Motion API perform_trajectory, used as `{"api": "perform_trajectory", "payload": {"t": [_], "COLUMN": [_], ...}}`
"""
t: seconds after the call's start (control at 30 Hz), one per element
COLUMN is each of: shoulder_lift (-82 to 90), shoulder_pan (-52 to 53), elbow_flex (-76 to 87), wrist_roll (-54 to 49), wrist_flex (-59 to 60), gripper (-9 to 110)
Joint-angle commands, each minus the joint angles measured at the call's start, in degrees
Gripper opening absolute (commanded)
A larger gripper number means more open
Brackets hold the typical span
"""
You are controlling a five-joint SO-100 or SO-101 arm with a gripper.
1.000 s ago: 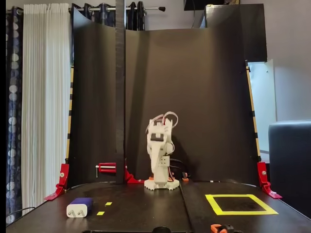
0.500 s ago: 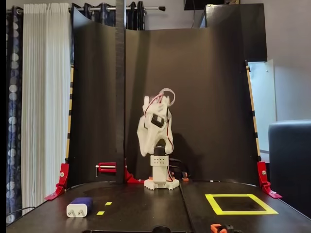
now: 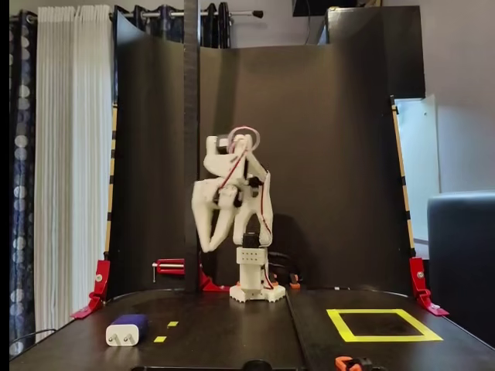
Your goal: Grasp a block and put it in the designated area.
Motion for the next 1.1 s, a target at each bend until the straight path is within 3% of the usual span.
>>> {"api": "perform_trajectory", "payload": {"t": [0.0,0.43,1.07], "shoulder_lift": [-2.7,-17.1,-31.8], "shoulder_pan": [3.1,15.6,23.9], "elbow_flex": [-5.4,-14.3,-19.7], "wrist_roll": [-4.7,-23.9,-32.5], "wrist_flex": [1.0,-1.1,-12.0], "gripper": [0,0,0]}}
